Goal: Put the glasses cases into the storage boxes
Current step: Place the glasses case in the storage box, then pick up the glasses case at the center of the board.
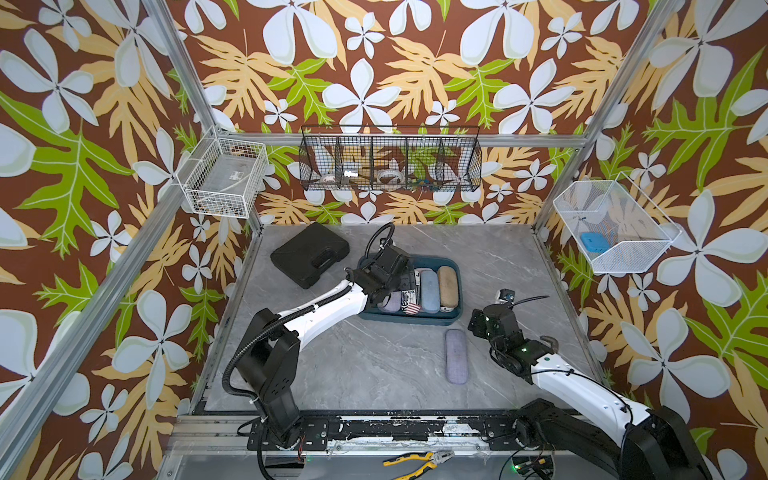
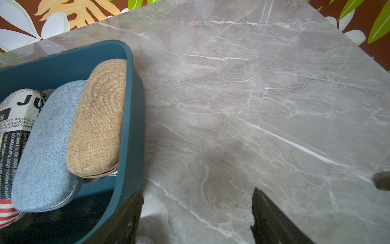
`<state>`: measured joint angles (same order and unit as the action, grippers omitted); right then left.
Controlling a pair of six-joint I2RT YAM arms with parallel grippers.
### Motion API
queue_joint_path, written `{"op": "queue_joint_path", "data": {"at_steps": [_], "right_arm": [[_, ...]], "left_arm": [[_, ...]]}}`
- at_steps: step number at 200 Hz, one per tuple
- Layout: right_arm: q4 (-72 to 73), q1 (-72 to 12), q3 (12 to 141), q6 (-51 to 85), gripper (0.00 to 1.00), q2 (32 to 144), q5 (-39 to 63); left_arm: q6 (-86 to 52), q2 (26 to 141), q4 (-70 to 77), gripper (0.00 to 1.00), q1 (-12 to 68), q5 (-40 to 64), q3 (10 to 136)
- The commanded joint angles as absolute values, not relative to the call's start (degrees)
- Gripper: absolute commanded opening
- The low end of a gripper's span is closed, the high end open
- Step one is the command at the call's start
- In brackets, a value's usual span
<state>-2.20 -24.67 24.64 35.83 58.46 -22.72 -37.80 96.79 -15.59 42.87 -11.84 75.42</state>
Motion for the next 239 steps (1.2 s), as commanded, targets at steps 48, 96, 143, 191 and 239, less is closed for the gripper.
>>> {"op": "queue_joint_path", "data": {"at_steps": [48, 96, 143, 191, 239], "right_arm": [[-3.3, -24.6, 23.3, 37.8, 0.8, 53.8, -25.5], [-7.8, -24.6, 21.4, 40.5, 0.8, 46.2, -28.6], [-12.2, -24.6, 18.1, 43.9, 0.8, 37.2, -30.7], [-15.8, -24.6, 16.7, 44.8, 0.81, 30.6, -30.4], [-18.3, -24.6, 14.6, 45.6, 0.81, 25.1, -29.3]], "left_arm": [[-48.1, 98.5, -11.2, 0.85, 51.8, -3.8, 74.4], [-50.1, 103.9, -18.5, 0.9, 56.9, -4.9, 79.8], [-53.4, 107.0, -20.0, 0.91, 60.6, -4.9, 81.5], [-54.4, 112.3, -27.0, 0.92, 63.5, -5.7, 87.1], [-57.1, 116.0, -27.5, 0.93, 64.2, -3.0, 87.7]]}}
